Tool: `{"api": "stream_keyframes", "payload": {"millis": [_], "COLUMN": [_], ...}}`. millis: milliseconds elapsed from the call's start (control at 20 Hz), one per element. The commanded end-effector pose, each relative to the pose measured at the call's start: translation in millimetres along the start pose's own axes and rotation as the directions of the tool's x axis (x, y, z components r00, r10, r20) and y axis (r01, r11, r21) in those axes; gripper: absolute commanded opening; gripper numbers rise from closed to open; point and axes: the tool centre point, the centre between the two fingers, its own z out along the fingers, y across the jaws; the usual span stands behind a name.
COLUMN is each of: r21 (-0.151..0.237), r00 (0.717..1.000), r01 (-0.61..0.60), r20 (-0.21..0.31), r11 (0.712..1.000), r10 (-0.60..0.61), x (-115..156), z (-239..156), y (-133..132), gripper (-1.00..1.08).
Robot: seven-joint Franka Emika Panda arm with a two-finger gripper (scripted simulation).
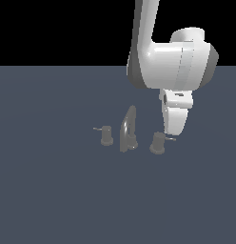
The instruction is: Turn on the faucet by rotating a designated handle.
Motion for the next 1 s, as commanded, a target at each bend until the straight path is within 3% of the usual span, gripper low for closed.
{"api": "stream_keyframes", "payload": {"millis": [0,250,350,950], "r21": [-0.010,-0.029,-0.007,-0.028], "r00": [1.000,1.000,1.000,1.000], "r01": [-0.007,-0.019,-0.005,-0.018], "r20": [-0.001,-0.004,-0.002,-0.004], "r11": [1.000,0.999,1.000,0.999], "r10": [0.007,0.019,0.005,0.018], "x": [8,24,14,12], "z": [5,14,8,13], "y": [11,34,22,70], "gripper": [-1.00,-1.00,-1.00,-1.00]}}
